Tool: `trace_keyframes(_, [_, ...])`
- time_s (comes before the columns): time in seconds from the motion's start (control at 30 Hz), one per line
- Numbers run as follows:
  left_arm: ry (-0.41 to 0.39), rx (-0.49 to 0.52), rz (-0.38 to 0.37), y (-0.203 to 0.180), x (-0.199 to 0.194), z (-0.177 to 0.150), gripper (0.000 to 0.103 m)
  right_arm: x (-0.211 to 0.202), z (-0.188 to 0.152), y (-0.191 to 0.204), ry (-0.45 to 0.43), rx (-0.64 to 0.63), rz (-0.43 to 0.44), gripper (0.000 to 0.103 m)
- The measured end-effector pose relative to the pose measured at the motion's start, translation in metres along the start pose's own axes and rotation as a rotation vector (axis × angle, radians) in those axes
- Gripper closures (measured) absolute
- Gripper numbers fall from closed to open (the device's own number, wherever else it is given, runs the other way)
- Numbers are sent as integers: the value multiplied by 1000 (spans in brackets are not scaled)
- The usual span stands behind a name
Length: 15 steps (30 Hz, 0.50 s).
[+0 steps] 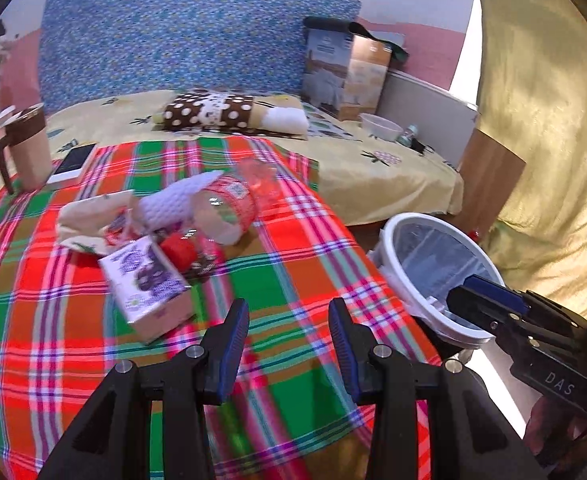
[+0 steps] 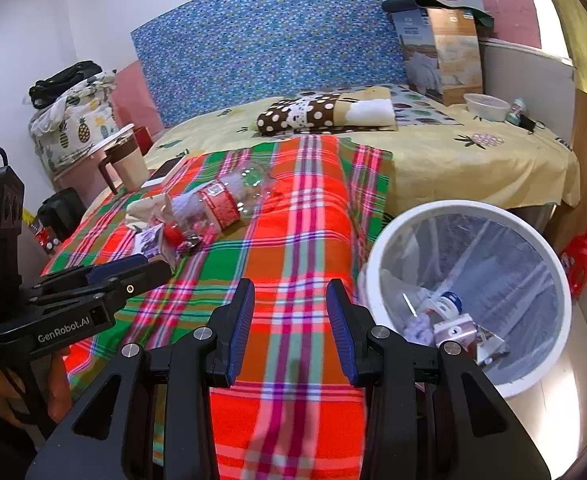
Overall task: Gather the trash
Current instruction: 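Move both tools back over the trash on the plaid cloth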
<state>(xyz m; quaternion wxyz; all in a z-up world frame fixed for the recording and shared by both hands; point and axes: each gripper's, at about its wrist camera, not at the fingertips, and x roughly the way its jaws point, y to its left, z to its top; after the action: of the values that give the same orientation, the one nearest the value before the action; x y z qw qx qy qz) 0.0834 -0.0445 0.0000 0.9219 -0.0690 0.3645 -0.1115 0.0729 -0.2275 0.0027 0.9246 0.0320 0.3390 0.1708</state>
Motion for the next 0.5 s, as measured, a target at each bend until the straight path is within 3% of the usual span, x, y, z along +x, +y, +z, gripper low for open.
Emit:
trace_keyframes(0.1, [-11, -29, 28, 14, -4, 1, 62, 4, 2, 4, 1, -1, 1, 62])
trace_keyframes(0.17, [-17, -47, 54, 23, -5, 2, 62, 6, 3, 5, 2, 3, 2, 55])
trace_keyframes(0.27, [-25, -80, 107, 38, -3, 4, 61, 8, 5, 6, -1, 2, 12, 51])
trace_keyframes(0.5, [-14, -145, 200, 61, 13, 9, 45, 15, 6, 7, 8, 0, 17, 51])
